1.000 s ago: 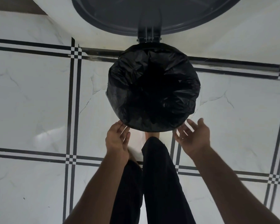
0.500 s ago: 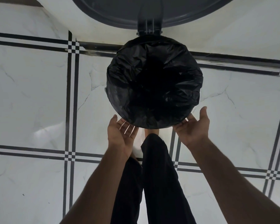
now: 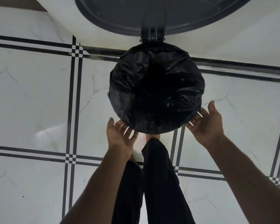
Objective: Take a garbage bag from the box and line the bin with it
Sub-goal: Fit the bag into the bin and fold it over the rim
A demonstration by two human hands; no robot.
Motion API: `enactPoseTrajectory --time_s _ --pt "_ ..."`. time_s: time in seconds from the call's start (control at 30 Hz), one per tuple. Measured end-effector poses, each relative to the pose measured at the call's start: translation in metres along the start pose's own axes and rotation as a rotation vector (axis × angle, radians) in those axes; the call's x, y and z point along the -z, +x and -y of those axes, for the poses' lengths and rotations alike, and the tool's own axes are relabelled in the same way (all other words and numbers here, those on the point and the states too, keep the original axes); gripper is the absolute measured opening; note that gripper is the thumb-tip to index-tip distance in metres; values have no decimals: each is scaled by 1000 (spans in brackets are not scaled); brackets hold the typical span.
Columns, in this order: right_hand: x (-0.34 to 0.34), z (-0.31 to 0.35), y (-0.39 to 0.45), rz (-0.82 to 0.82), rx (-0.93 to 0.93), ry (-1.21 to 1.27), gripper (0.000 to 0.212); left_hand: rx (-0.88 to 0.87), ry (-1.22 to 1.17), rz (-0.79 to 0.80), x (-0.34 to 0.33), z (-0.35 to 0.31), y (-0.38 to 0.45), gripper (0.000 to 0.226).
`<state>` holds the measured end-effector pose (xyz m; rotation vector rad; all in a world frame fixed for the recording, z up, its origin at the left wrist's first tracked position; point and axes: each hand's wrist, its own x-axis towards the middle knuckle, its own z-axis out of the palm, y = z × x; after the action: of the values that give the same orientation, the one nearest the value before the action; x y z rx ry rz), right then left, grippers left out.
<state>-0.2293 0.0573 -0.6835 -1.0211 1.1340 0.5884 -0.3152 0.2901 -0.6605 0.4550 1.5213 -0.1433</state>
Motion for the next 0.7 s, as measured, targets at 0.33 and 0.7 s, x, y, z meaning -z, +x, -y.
enactPoseTrajectory --time_s 0.33,0.7 --pt "-40 44 -2 -129 372 -481 23 -282 276 -46 -9 -38 3 35" --pt "-32 58 12 -22 -22 -176 47 -122 205 41 -9 -54 7 42"
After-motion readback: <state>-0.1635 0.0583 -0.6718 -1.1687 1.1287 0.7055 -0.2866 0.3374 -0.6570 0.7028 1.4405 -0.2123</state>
